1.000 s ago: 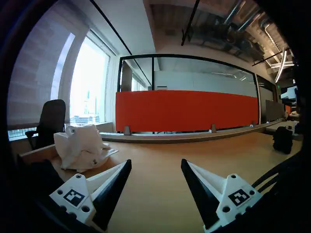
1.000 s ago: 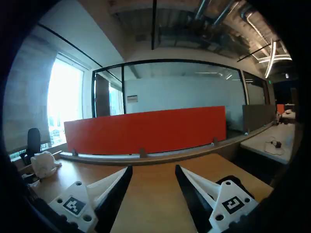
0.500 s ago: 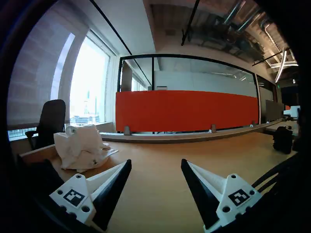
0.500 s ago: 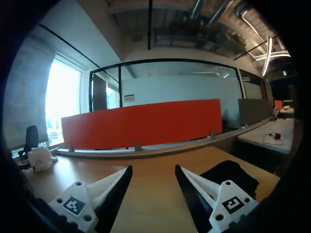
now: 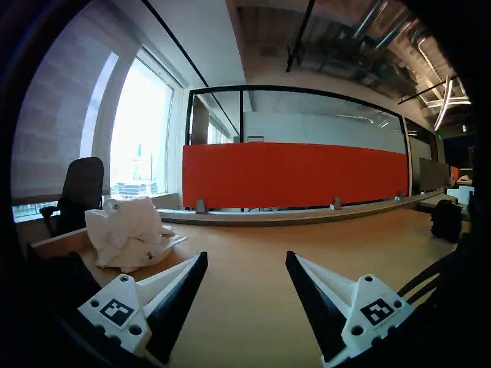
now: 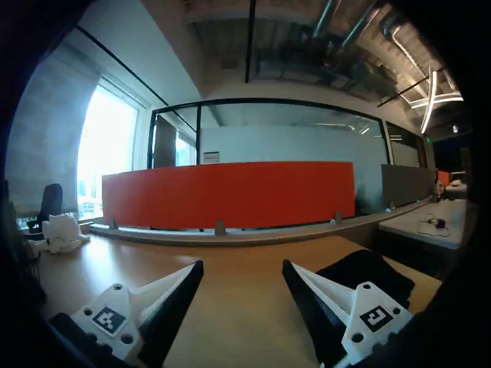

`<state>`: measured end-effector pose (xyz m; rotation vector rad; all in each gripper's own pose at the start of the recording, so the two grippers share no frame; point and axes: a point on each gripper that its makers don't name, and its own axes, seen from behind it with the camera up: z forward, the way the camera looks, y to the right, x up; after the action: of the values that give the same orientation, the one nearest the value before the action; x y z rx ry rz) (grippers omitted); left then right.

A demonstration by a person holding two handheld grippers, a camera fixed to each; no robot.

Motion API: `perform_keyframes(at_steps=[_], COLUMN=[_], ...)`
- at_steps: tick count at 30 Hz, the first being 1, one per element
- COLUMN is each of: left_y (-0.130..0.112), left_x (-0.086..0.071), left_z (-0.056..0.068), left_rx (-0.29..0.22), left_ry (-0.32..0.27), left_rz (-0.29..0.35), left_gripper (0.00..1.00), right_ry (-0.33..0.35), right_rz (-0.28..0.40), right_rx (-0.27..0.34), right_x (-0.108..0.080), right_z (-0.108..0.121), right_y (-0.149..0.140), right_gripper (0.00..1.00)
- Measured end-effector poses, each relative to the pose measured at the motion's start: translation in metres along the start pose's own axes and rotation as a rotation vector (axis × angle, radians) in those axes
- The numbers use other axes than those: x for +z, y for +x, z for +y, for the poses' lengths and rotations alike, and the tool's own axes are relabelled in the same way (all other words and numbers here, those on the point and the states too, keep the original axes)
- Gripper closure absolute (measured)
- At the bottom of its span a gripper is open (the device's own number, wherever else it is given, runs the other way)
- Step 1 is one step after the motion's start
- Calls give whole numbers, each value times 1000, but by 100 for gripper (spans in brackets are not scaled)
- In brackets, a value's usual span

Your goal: Fold towel

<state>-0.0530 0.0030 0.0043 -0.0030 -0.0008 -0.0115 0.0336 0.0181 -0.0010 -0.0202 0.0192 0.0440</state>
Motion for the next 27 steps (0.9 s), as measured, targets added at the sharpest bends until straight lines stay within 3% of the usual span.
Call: perform_keyframes(at_steps=[27], left_y=[-1], left_x=[0], left_z=[0], left_rx=[0], left_ry=[0], left_rz=[0], left_gripper=[6], right_ry=[0], right_rz=[-22], right_rx=[-3], right_x=[4], right_z=[-8], right_y=[-33], right_gripper=[0])
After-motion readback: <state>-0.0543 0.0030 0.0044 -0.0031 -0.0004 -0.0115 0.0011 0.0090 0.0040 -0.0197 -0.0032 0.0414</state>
